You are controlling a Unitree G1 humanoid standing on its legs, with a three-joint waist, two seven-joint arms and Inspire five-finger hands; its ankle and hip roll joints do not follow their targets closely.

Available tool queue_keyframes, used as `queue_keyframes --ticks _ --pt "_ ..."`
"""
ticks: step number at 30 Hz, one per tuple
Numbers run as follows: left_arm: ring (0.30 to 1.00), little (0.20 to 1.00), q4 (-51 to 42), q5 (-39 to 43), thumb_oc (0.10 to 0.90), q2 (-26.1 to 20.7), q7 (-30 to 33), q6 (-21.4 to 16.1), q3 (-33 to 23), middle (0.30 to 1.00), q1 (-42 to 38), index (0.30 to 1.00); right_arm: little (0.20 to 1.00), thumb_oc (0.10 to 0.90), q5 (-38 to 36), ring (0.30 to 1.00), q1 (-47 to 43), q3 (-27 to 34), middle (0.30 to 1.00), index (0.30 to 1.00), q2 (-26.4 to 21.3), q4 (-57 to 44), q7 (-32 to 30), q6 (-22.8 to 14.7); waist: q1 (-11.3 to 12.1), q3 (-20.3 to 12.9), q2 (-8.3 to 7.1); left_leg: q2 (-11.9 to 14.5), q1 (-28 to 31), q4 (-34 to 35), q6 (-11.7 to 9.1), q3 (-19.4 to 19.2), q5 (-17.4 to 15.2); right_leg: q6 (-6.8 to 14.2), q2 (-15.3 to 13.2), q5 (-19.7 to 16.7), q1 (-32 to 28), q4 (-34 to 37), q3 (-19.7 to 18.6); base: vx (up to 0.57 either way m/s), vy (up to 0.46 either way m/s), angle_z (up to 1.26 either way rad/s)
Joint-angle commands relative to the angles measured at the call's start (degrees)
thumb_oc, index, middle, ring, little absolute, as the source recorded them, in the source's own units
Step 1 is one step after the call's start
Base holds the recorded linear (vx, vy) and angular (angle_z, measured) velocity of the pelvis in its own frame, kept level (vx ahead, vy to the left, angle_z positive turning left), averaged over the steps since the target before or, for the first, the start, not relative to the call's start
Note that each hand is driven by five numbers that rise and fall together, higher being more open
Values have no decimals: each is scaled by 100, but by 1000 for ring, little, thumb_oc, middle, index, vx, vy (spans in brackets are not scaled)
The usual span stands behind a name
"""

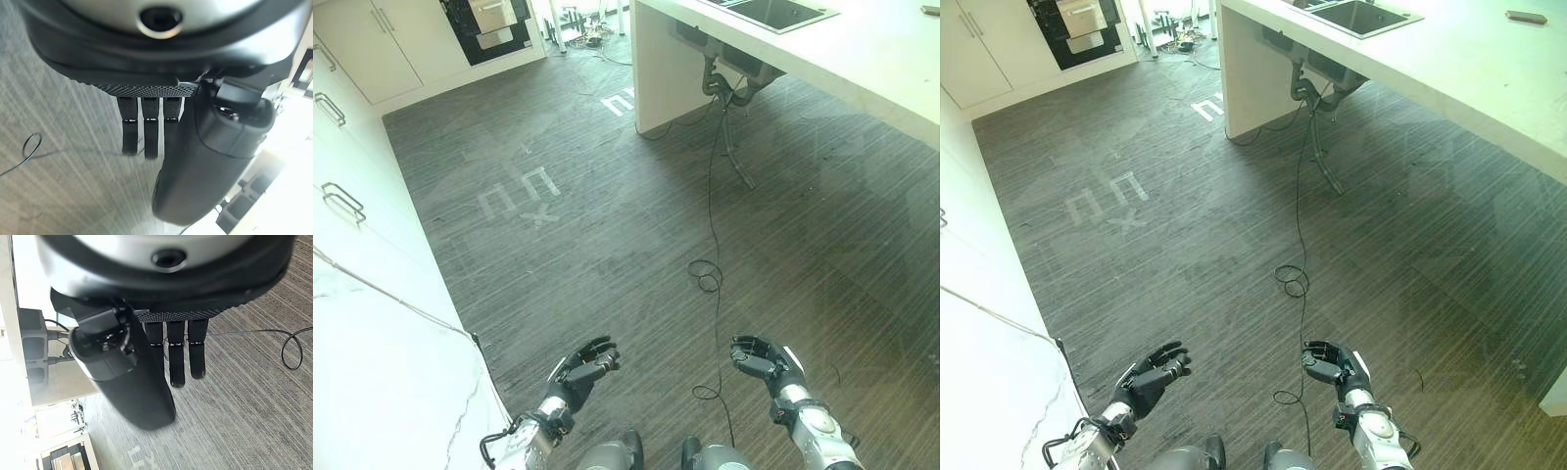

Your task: Place the dishes in the dishwasher.

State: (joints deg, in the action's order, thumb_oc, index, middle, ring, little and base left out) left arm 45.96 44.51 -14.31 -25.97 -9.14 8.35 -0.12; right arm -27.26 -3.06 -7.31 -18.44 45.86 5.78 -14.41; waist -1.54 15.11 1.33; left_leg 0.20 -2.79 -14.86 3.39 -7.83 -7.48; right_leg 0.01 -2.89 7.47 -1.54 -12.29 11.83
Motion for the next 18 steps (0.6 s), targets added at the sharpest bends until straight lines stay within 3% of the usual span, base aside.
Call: queue_keyframes --ticks 1,7,16,18 --pt "900 900 -393 -295 800 50 -101 -223 73 900 -165 900 900 800 -231 900 -153 113 900 900 -212 -333 119 -314 -63 -139 130 321 412 -233 -271 -269 -1076 194 -143 1041 -72 -490 213 0 0 0" --pt "900 900 -89 93 800 140 220 144 11 900 -169 900 900 800 -162 900 -96 50 900 900 -187 -186 -106 -231 -117 -129 131 346 269 -233 -260 -254 -963 132 -97 964 46 -490 181 1 -15 2" --pt "900 900 359 -782 800 210 426 -171 220 900 -298 900 900 800 -275 900 -123 -45 900 900 -158 122 -149 -339 -195 -49 143 453 294 -233 -361 -191 -972 72 9 1084 -52 -490 191 59 -73 11" --pt "900 900 394 -982 800 178 590 -289 255 900 -341 900 900 800 -294 900 -148 -83 900 900 -176 80 -140 -382 -233 -47 179 529 172 -233 -408 -186 -818 -7 58 1015 26 -490 239 11 -126 9"
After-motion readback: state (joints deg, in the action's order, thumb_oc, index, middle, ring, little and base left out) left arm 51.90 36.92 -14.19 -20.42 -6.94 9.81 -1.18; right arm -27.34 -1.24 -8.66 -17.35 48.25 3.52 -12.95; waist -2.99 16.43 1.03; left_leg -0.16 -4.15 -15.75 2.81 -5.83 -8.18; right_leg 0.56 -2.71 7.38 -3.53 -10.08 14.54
